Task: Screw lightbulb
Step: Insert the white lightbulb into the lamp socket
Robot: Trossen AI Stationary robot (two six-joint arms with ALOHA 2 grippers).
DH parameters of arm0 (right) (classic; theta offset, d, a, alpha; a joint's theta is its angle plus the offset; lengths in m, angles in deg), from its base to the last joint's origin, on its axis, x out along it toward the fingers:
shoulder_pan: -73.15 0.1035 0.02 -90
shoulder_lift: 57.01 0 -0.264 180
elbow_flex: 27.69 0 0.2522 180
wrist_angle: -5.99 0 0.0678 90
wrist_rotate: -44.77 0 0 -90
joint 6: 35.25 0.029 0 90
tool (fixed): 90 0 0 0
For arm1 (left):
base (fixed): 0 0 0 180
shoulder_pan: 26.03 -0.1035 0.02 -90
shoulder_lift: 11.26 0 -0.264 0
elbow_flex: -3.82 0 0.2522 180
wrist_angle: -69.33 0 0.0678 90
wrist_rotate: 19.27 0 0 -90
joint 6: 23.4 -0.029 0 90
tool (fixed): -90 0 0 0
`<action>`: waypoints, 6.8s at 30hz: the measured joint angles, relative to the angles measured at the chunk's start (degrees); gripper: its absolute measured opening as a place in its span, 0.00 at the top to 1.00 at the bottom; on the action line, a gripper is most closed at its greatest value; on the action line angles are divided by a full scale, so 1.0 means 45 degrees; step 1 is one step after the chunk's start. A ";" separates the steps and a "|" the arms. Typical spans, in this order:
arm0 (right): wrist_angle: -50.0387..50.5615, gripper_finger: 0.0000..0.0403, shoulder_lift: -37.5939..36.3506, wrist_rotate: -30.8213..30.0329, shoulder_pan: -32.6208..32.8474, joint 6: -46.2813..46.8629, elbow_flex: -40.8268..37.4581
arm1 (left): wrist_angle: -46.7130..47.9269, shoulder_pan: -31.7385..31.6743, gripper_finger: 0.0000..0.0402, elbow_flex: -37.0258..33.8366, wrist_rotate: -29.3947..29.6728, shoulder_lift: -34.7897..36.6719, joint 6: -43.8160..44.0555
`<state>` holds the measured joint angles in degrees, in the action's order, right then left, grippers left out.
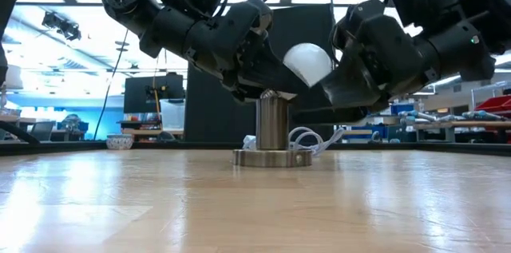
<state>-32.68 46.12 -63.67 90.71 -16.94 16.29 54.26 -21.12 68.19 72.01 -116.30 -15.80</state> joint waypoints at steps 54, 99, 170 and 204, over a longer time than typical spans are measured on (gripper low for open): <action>0.4301 0.24 -0.3181 -0.0306 -0.0185 -0.0455 0.0816 | -0.3889 0.0772 0.51 -0.1969 0.1913 0.0878 -0.0906; 0.5033 0.24 -0.3959 -0.1039 0.0257 0.0135 0.0811 | -1.0451 0.0830 0.51 -0.2123 0.2506 -0.3101 -0.0639; 1.2684 0.24 -0.3844 -0.1563 0.0814 0.0800 0.4001 | -0.3771 0.0777 0.47 -0.0844 0.0751 -0.1028 -0.0660; 0.2886 0.24 0.1706 -0.3306 0.1032 0.0242 0.2357 | -0.1474 0.0745 0.33 -0.0107 0.0136 -0.0692 -0.1303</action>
<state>-19.70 53.80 -78.55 95.35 -15.85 26.89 47.63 -17.77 67.71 72.62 -119.42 -21.66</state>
